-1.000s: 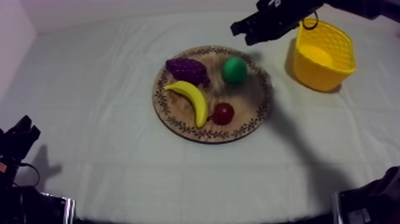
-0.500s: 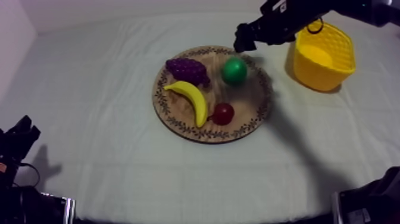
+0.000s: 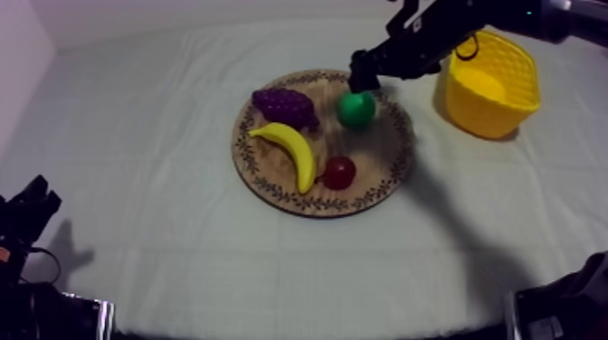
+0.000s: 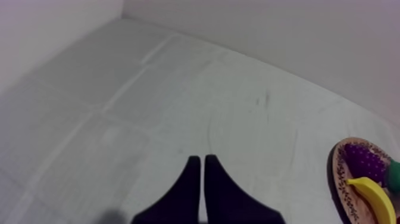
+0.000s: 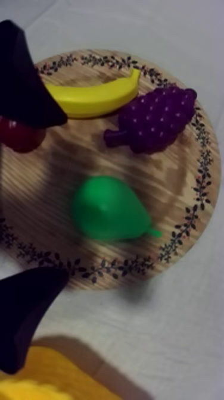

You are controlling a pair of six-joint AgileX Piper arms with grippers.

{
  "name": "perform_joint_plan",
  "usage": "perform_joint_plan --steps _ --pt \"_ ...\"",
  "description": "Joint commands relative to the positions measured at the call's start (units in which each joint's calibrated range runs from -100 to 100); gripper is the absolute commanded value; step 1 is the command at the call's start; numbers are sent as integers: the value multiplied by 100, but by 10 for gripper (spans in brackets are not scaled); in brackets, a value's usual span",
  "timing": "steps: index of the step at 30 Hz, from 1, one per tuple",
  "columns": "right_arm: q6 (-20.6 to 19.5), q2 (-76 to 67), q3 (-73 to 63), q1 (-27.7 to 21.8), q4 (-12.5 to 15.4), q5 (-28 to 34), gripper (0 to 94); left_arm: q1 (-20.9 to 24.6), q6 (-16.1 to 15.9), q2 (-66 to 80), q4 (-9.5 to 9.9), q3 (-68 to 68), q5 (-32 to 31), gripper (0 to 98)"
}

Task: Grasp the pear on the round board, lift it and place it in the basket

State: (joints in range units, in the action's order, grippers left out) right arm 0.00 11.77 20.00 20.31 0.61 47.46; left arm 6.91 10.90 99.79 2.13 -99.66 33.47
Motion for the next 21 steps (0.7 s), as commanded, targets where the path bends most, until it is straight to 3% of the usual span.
perform_joint_plan --steps 1,7,12,21 --pt "-76 251 -75 -1 -59 -36 853 1 1 4 -1 0 0 1" --pt "-240 778 -233 -8 -274 -307 847 1 1 4 -1 0 0 1" --pt "-595 1226 -452 102 -653 -468 840 1 1 4 -1 0 0 1" --pt "-1040 1807 -804 227 -1081 -551 786 1 1 4 -1 0 0 1"
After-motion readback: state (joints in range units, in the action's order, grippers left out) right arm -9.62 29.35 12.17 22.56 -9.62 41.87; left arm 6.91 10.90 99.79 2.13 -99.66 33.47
